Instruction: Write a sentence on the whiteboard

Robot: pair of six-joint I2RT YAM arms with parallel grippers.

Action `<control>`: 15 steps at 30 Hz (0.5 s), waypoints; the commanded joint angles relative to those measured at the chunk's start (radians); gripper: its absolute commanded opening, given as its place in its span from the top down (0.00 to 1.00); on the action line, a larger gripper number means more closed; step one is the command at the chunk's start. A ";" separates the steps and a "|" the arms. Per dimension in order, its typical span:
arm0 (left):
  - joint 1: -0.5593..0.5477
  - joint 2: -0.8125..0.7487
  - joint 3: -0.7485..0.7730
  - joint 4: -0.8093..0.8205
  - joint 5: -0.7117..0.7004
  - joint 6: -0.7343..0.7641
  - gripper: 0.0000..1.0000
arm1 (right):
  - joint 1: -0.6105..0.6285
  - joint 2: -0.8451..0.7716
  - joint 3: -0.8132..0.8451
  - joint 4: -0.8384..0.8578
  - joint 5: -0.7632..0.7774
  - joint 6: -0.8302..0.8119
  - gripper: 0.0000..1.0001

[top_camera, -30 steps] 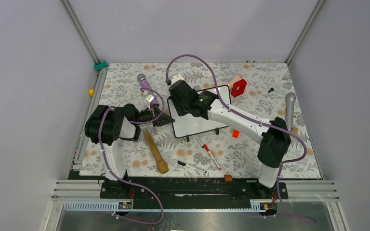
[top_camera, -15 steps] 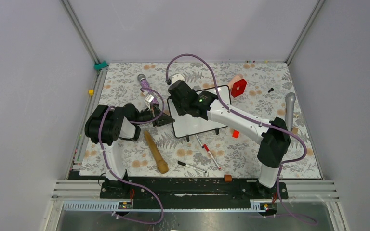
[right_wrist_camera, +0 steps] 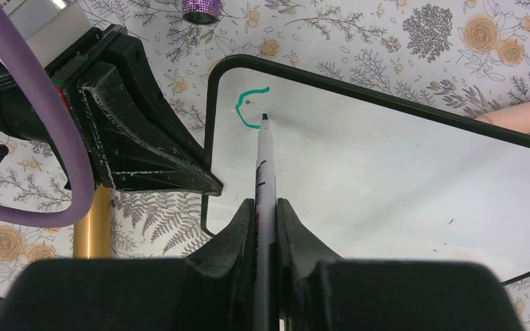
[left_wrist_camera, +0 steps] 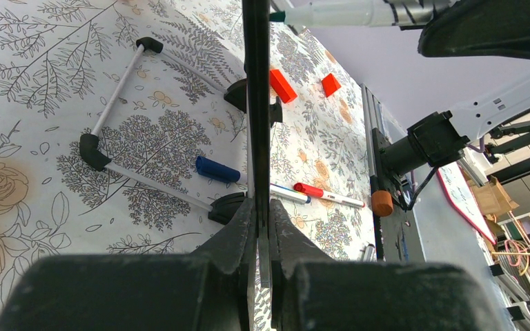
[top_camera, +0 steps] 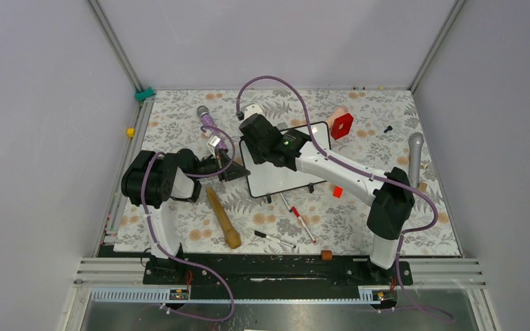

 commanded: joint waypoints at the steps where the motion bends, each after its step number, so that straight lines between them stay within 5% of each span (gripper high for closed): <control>1: 0.000 -0.032 -0.008 0.050 0.019 0.050 1.00 | 0.002 0.015 0.040 -0.004 0.009 -0.013 1.00; 15: 0.000 -0.030 -0.008 0.050 0.018 0.050 1.00 | 0.002 -0.009 0.004 -0.005 0.104 -0.010 1.00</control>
